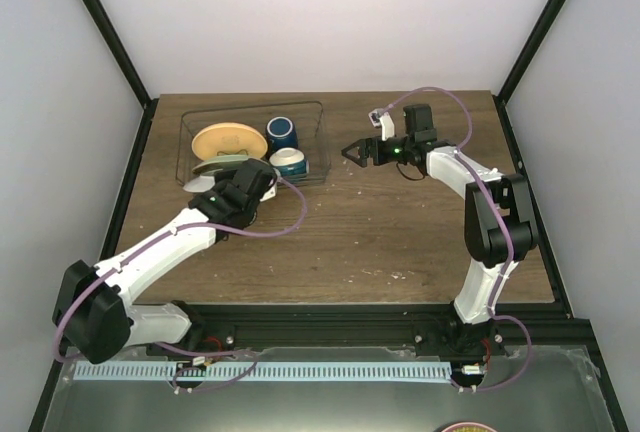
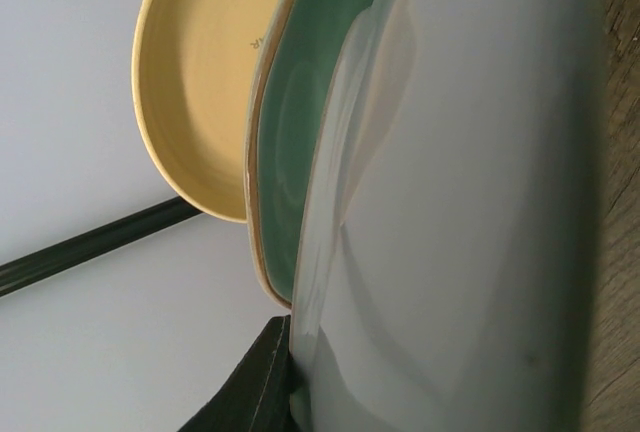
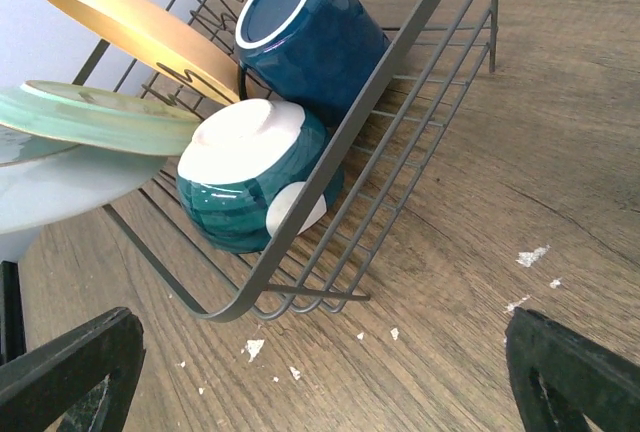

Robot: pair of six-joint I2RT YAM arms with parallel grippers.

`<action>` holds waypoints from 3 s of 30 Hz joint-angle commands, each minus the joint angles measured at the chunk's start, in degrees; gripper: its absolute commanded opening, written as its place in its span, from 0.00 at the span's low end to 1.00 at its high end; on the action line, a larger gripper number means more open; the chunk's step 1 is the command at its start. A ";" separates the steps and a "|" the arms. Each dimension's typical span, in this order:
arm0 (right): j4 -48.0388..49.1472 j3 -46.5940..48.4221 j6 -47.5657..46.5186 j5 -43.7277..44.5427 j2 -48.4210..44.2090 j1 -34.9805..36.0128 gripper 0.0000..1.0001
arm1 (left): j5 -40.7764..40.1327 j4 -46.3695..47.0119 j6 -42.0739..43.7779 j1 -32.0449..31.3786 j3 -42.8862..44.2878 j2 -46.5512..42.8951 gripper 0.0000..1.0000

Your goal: Load the mixed dishes into the dish rack

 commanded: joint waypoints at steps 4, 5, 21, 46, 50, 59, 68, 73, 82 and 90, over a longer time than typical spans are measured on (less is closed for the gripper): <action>0.56 -0.17 0.25 -0.69 0.47 -0.59 1.00 | -0.06 2.81 -2.89 0.93 1.22 3.07 0.16; 0.56 -0.28 0.29 -0.76 0.40 -0.56 1.00 | -0.12 2.78 -2.97 1.36 1.73 3.54 0.16; -0.36 -0.65 -0.87 -0.86 0.15 -0.60 1.00 | -0.56 8.07 -0.25 5.22 4.16 9.06 0.32; -13.35 15.25 -2.06 7.19 4.22 -0.55 1.00 | 41.04 -1.83 -41.68 11.66 17.82 -14.32 1.00; -16.89 21.58 -0.58 15.58 6.18 -1.35 1.00 | 48.05 -0.89 -50.37 23.70 21.52 -7.82 1.00; -14.20 22.14 7.47 29.42 5.42 -13.26 1.00 | 66.89 4.71 -74.21 51.46 25.23 12.61 0.99; -13.96 13.41 8.67 33.59 1.71 -19.39 1.00 | 49.63 0.34 -73.75 52.35 28.66 19.87 1.00; -14.33 12.08 9.00 33.36 1.68 -19.68 1.00 | 45.18 -0.36 -74.50 52.44 28.69 20.80 1.00; -14.58 12.75 9.10 32.37 2.37 -19.68 1.00 | 45.65 2.97 -73.58 52.48 24.06 16.59 1.00; -15.30 13.02 8.88 31.43 2.47 -19.65 1.00 | 45.25 2.51 -72.14 52.44 24.61 15.33 1.00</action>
